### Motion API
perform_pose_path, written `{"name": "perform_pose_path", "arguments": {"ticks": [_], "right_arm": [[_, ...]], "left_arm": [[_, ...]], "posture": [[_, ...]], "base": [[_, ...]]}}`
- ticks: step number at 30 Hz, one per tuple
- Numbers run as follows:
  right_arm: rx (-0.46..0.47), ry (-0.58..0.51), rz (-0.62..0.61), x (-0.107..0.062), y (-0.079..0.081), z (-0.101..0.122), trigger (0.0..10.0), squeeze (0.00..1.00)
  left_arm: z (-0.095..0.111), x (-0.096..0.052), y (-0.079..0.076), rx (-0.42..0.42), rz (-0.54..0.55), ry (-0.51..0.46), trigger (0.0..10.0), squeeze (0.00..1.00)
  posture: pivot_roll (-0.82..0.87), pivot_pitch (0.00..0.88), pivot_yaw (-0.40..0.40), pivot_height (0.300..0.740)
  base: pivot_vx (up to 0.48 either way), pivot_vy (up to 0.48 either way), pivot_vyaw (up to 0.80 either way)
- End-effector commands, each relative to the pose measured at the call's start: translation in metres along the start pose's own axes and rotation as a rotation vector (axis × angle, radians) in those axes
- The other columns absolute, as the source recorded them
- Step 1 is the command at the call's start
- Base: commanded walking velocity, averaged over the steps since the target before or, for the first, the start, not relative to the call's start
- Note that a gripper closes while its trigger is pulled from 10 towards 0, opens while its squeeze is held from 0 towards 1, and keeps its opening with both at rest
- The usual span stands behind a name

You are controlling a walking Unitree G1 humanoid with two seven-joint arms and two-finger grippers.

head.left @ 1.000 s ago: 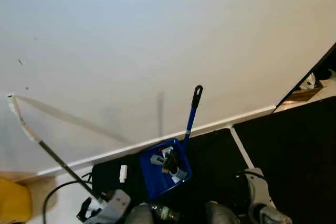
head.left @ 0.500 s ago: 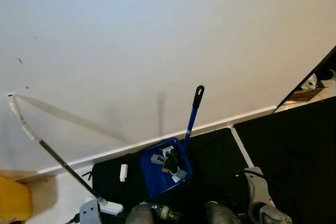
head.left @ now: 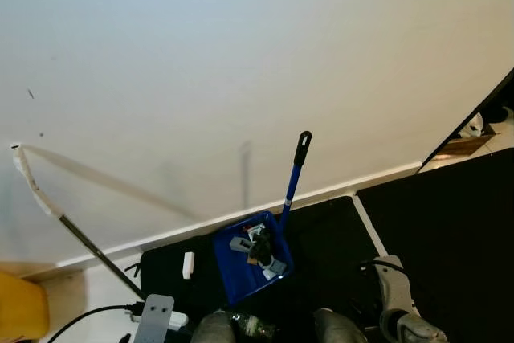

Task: Sweep floor

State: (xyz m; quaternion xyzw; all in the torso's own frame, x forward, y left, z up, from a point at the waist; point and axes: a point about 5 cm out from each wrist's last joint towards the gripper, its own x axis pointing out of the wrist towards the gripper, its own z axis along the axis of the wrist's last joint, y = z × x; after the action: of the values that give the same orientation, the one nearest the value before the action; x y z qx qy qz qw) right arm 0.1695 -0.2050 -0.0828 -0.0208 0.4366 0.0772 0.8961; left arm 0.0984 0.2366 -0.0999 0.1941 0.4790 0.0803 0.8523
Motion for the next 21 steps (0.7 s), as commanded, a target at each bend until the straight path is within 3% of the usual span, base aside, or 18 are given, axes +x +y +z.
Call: {"name": "perform_pose_path", "arguments": {"ticks": [1,2,3,5,7,9,18,21], "right_arm": [[0.01,0.022,-0.012,-0.002,-0.003,-0.005,10.0,0.0],[0.01,0.022,-0.012,-0.002,-0.003,-0.005,10.0,0.0],[0.01,0.023,-0.012,-0.002,-0.003,-0.006,10.0,0.0],[0.009,0.028,-0.013,-0.002,-0.003,-0.007,10.0,0.0],[0.01,0.03,-0.013,-0.002,-0.003,-0.008,10.0,0.0],[0.01,0.03,-0.013,-0.003,-0.003,-0.008,10.0,0.0],[0.014,0.032,-0.016,-0.003,-0.003,-0.009,10.0,0.0],[0.015,0.033,-0.017,-0.003,-0.003,-0.009,10.0,0.0]], "left_arm": [[-0.003,-0.001,0.001,0.151,0.007,-0.023,10.0,0.0],[-0.003,-0.001,0.001,0.151,0.007,-0.023,10.0,0.0],[0.0,-0.001,0.001,0.223,0.008,-0.048,10.0,0.0],[0.009,-0.001,-0.001,0.475,0.037,-0.152,10.0,0.0],[0.014,-0.001,-0.004,0.646,0.06,-0.239,10.0,0.0],[0.016,-0.002,-0.005,0.722,0.086,-0.285,10.0,0.0],[0.019,-0.006,-0.005,0.844,0.206,-0.407,10.0,0.0],[0.017,-0.007,-0.003,0.773,0.23,-0.386,10.0,0.0]], "posture": [[0.12,0.095,-0.032,0.74],[0.12,0.095,-0.032,0.74],[0.12,0.095,-0.032,0.74],[0.12,0.097,-0.033,0.74],[0.12,0.097,-0.033,0.74],[0.12,0.099,-0.033,0.74],[0.12,0.1,-0.03,0.74],[0.12,0.1,-0.028,0.74]], "base": [[0.0,0.0,0.0],[0.0,0.0,0.0],[0.0,0.0,0.0],[0.0,0.0,0.0],[0.0,0.0,0.0],[0.0,0.0,0.0],[0.0,0.0,0.0],[0.0,0.0,0.0]]}}
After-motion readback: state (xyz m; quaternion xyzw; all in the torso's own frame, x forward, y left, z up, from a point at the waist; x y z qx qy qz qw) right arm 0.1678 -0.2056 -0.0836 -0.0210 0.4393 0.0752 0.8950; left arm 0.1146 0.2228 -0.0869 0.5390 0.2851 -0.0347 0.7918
